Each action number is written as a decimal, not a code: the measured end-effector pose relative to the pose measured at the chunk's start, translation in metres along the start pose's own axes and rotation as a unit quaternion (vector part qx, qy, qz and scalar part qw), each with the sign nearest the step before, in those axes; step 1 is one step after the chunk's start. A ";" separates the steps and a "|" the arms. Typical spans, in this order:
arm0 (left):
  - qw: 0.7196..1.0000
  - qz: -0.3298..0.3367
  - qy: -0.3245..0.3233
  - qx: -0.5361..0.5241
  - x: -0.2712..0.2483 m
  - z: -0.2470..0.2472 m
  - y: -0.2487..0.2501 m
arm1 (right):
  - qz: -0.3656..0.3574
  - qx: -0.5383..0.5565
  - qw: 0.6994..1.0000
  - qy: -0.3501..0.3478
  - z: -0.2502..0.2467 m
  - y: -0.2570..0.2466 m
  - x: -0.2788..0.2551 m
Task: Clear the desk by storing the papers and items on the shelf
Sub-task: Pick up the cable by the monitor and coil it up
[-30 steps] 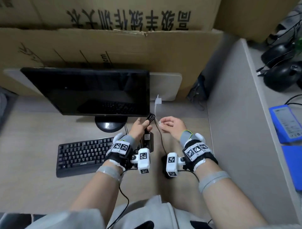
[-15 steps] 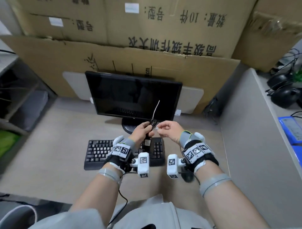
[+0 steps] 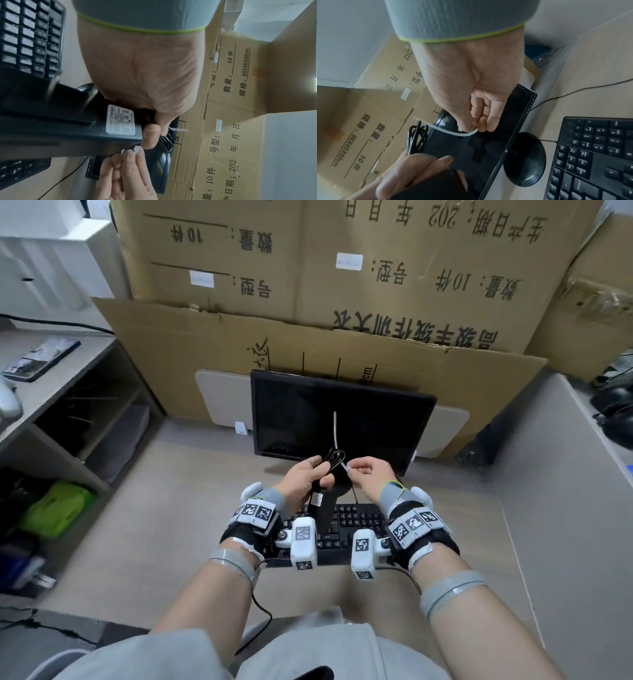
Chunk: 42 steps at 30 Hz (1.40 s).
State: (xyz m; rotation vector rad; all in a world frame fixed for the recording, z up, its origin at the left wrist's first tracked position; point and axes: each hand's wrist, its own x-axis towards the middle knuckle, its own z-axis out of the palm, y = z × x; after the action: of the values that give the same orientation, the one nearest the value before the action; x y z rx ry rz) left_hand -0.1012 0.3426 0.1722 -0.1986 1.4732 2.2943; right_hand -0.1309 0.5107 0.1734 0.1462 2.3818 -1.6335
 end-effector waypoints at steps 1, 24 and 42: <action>1.000 -0.001 -0.003 0.001 -0.002 -0.005 0.002 | -0.005 0.011 1.000 -0.009 0.006 -0.005 -0.002; 0.960 0.050 0.167 0.220 0.033 0.020 0.000 | -0.171 0.078 0.976 -0.111 -0.035 -0.065 -0.004; 0.923 0.035 0.096 0.370 0.025 0.041 0.003 | -0.201 -0.105 0.973 0.045 -0.041 -0.065 0.006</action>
State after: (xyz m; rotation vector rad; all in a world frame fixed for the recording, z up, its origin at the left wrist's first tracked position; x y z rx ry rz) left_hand -0.1206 0.3844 0.1841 -0.1470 2.3583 1.6336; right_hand -0.1576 0.5240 0.2447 -0.3283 2.7717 -1.5382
